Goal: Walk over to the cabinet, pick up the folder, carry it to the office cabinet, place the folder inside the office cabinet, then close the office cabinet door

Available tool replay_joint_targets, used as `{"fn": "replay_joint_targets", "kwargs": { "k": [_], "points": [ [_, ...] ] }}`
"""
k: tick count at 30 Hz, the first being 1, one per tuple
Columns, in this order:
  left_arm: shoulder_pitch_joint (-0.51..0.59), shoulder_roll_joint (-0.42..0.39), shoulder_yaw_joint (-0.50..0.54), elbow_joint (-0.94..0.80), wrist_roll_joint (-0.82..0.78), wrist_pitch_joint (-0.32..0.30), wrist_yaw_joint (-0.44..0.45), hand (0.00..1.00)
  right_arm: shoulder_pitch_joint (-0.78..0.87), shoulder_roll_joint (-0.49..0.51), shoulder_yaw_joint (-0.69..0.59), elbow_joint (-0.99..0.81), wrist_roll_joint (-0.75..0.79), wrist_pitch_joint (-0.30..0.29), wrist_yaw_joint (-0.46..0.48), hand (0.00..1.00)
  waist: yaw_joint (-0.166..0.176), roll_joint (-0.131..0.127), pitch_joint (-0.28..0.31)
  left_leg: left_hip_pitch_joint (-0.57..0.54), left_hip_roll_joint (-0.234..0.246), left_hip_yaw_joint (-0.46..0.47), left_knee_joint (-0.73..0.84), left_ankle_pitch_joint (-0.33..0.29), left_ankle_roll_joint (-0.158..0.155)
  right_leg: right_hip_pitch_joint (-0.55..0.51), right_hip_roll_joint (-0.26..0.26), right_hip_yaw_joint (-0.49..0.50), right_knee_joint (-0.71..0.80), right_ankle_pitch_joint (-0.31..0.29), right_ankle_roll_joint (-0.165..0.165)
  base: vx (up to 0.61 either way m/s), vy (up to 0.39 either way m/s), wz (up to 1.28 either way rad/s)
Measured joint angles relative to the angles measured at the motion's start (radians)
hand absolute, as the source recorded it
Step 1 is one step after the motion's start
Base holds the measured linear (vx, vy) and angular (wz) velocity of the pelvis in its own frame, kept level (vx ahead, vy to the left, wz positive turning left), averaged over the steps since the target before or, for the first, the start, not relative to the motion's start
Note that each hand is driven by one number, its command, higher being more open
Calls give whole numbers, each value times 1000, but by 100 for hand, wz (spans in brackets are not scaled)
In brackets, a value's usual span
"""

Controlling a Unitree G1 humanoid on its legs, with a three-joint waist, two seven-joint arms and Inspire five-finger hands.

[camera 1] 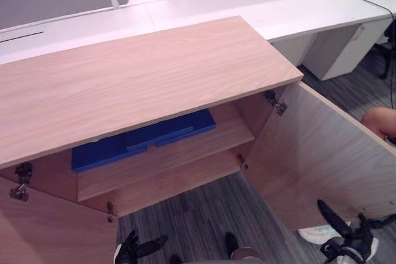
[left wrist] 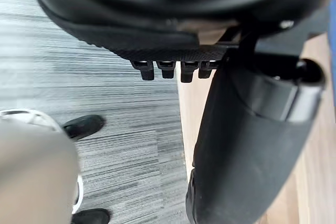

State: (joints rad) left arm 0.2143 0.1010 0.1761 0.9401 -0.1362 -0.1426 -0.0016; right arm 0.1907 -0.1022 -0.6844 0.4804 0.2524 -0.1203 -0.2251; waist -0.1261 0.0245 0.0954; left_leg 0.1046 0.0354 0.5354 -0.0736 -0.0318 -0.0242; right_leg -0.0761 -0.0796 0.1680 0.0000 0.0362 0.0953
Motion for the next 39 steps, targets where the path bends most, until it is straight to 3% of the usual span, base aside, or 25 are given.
{"fn": "replay_joint_targets", "kwargs": {
  "k": [5, 9, 10, 12, 26, 33, 36, 39],
  "points": [
    [-1, -1, -45, -1, 2, -15, -10, 100, -94, -73, -27, 8, 1, 1, -35, 100, -21, 62, 15, -26, -1, 35, 69, -60, 20, -39, -1, 78, 1, 8, 11, 62, -10, -50],
    [-17, -6, -66, -3, 1, -24, -11, 100, -202, -199, -5, 87, 3, 1, -41, 100, -28, 108, 50, -38, -1, 42, 116, -109, 23, -64, -1, 131, 2, 21, 23, 28, -32, -51],
    [-18, -5, -81, -20, 0, -30, -12, 100, -256, -274, 28, 155, 8, 1, -45, 100, -30, 122, 59, -47, -6, 49, 129, -123, 27, -78, -4, 147, 0, 29, 29, -17, -19, -44],
    [-22, -5, -93, -42, 0, -42, -16, 100, -300, -341, 76, 209, 26, 1, -37, 100, -33, 127, 77, -53, -11, 50, 144, -134, 28, -88, -7, 164, -2, 35, 37, -26, -23, -33],
    [-30, -5, -127, -51, 2, -48, -28, 100, -306, -462, 315, 181, 1, 1, 31, 100, -64, 110, 108, -58, 3, 54, 169, -142, 23, -97, 10, 174, -37, 86, 37, -16, -57, -14],
    [-30, 5, -127, -49, 41, -48, -32, 100, -249, -495, 439, 39, -266, 2, 59, 100, -66, 67, 136, -46, 23, 96, 200, -149, 11, -99, 17, 157, -59, 115, 11, -39, -63, -26],
    [-46, 6, -127, -45, 52, -49, -41, 100, -233, -519, 550, -52, -357, 12, 100, 100, -65, 60, 137, -41, 36, 102, 206, -150, 8, -98, 30, 155, -56, 130, 20, 4, -76, -13],
    [-47, 11, -130, -46, 58, -55, -43, 100, -222, -535, 574, -54, -420, 12, 108, 100, -64, 52, 133, -39, 45, 104, 209, -149, 3, -98, 39, 156, -54, 134, 18, 3, -68, -4]
  ]
}}
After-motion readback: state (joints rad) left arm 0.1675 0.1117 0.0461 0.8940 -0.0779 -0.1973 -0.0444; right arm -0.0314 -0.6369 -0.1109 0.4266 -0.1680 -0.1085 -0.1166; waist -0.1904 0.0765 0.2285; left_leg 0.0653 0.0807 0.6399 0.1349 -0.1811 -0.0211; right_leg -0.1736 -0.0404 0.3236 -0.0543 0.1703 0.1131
